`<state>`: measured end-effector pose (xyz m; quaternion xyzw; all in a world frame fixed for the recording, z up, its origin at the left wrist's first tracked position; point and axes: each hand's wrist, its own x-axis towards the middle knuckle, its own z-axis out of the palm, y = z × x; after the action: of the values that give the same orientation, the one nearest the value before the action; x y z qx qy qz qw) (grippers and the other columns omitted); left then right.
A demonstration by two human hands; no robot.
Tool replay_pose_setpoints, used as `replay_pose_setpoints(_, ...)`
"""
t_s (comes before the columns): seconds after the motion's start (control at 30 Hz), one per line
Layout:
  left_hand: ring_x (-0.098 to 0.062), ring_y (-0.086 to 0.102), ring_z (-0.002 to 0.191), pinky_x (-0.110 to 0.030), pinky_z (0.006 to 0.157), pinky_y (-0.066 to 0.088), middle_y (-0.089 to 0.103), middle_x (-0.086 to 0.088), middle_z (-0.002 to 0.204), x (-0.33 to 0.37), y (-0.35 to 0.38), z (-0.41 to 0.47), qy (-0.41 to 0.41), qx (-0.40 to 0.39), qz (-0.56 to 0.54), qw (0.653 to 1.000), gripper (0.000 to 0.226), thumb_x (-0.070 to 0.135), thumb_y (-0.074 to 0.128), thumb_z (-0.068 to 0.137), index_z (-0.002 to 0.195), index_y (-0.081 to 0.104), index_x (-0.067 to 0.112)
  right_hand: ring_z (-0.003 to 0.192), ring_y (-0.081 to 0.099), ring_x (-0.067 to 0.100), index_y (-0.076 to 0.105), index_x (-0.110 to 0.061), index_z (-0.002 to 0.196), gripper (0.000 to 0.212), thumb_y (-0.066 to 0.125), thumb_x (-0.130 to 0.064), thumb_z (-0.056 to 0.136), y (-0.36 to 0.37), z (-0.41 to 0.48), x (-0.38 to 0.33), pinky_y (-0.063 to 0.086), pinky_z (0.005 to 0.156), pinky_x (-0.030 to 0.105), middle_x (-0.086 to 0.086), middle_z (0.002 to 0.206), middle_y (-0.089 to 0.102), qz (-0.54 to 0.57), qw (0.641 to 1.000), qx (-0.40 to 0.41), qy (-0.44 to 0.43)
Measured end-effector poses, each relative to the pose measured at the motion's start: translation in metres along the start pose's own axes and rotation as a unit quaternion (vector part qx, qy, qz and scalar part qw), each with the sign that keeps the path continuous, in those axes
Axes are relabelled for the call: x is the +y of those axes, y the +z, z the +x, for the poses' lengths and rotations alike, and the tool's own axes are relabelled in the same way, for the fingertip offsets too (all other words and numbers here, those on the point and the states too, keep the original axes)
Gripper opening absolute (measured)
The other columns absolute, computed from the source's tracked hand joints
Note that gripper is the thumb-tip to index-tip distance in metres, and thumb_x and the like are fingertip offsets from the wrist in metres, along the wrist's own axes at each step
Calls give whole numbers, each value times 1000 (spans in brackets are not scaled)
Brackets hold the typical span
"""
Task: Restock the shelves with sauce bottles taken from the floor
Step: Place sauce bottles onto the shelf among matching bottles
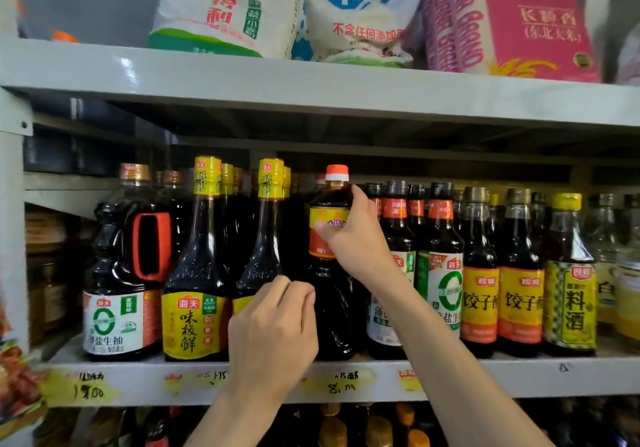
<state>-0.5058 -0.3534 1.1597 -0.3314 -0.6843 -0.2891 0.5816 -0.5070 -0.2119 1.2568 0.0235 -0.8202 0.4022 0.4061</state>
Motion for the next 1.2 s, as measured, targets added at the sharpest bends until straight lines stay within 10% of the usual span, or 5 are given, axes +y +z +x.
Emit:
replay_pose_setpoints(0.37,-11,53,56,-23,43,43,60,5,71,4,4,-12,-24,-18,-39,999,19,16,52,88,80,69,11,154,-6,21,17,-7,157,77,63,-9,94,17,-28,-3,0,117,28,8,167,8,-209,962,83,-152)
replay_pose_setpoints(0.57,-20,57,51,-34,37,44,61,2,66,46,17,-31,-28,-78,-128,988,21,21,48,84,75,64,11,115,62,23,68,2,111,25,52,2,92,-22,-103,24,49,101,28,14,115,68,-89,940,221,-244)
replay_pose_setpoints(0.73,-26,59,57,-35,45,43,61,-3,64,150,47,-63,14,-170,-255,952,21,24,51,87,75,63,10,85,71,11,71,-13,94,21,53,-4,90,-105,-208,83,57,75,30,-3,86,73,-10,961,274,-23)
replay_pose_setpoints(0.9,-21,60,63,-34,55,43,60,6,64,309,77,-172,-31,-358,-410,839,13,23,56,89,77,62,20,73,69,8,67,-35,86,30,53,-8,87,-213,-381,170,55,63,25,-9,76,72,-4,906,347,243)
replay_pose_setpoints(1.2,-36,66,85,-36,63,40,71,-21,84,567,38,-478,-32,-773,-351,528,27,23,60,92,73,67,6,69,61,25,67,-3,104,21,56,5,88,-306,-773,282,48,62,29,20,85,67,64,602,411,682)
